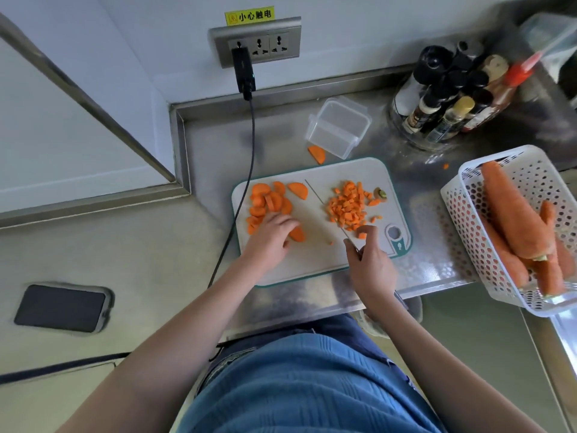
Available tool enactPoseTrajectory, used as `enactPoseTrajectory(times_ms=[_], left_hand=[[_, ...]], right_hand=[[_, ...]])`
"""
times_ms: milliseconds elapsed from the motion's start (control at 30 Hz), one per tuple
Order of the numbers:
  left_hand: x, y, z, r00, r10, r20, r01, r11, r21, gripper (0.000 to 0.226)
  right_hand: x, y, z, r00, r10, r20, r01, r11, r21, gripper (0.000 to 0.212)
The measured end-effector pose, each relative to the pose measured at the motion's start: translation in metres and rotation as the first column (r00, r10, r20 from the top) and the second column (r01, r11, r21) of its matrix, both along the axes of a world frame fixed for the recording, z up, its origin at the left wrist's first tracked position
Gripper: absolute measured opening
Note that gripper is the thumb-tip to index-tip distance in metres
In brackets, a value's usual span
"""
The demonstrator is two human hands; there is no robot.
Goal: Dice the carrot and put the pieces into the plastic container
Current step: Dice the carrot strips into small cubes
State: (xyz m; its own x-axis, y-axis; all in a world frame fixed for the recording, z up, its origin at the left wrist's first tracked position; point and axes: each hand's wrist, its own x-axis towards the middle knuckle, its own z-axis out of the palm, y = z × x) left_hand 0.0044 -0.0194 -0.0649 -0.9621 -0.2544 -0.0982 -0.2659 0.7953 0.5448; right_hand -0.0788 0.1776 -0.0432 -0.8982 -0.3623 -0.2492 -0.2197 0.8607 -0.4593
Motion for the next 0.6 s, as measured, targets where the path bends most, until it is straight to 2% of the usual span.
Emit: enactPoseTrajectory(times_ms=[100, 233, 367, 500, 600], left_hand=[[0.001, -0.005, 0.002, 0.999, -0.045, 0.017, 0.046, 0.997, -0.057, 0.038], [0.003, -0.001, 0.0, 0.998, -0.06, 0.003, 0.06, 0.996, -0.065, 0.042], [-0.003, -0.003, -0.002, 0.993, -0.078, -0.087, 0.061, 0.981, -0.182, 0.025], [0.005, 0.004, -0.004, 0.984, -0.129, -0.122, 0.099, 0.968, -0.229, 0.028], [0.016, 0.018, -0.004, 0.992, -0.117, -0.051, 0.102, 0.966, -0.239, 0.035]], right_hand=[[-0.008, -0.001, 0.0, 1.0, 0.006, 0.018, -0.006, 1.0, -0.023, 0.027], [-0.016, 0.001, 0.001, 0.998, 0.051, 0.034, -0.05, 0.998, -0.029, 0.028], [-0.025, 0.005, 0.0, 0.996, 0.081, 0.027, -0.081, 0.996, -0.023, 0.031], [-0.029, 0.008, 0.001, 0.995, 0.094, 0.022, -0.093, 0.995, -0.023, 0.032], [-0.032, 0.007, 0.001, 0.993, 0.108, 0.041, -0.108, 0.994, -0.021, 0.03]])
